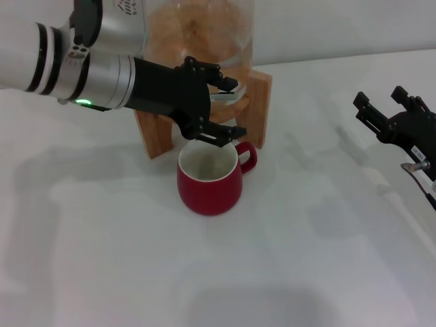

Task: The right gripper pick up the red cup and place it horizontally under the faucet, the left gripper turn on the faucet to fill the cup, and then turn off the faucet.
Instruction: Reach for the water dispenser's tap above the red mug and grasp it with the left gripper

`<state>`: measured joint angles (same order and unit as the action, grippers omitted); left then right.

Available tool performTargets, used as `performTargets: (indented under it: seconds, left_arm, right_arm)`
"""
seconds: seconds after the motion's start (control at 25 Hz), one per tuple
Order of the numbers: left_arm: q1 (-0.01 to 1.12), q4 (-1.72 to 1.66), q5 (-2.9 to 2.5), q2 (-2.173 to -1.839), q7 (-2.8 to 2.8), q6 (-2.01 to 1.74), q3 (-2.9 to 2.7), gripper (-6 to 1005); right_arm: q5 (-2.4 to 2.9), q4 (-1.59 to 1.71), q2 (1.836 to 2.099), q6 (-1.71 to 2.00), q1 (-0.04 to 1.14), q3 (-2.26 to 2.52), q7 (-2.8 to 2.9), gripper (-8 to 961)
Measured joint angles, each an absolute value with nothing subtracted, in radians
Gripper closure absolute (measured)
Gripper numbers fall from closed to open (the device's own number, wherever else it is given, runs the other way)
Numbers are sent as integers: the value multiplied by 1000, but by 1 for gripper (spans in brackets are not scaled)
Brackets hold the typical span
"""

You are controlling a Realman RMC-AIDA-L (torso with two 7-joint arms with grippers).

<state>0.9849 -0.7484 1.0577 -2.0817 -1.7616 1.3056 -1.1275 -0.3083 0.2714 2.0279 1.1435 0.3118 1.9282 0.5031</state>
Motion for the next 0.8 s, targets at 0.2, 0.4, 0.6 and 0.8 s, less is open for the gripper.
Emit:
performTargets:
  seconds: [0.2,0.4,0.6,0.8]
  left_arm:
    - [985,-753,1057,-2082,-1752,1312,-1136,182]
    - [982,-756,1057,-2082,-1740,1322,-1137,181]
    - [970,-771,1057,-2082,-1733,1327,-1137,181]
    - [948,-810,1057,-2082,-1719,1342,-1138,181]
  right_arm:
    - [-308,270,2028,1145,311,1929,503,91]
    - [-308,270,2028,1146,308,1930,503,92]
    - [-308,270,2028,1146,307,1930,503,92]
    - [-308,271,2028,1146,306,1930,503,92]
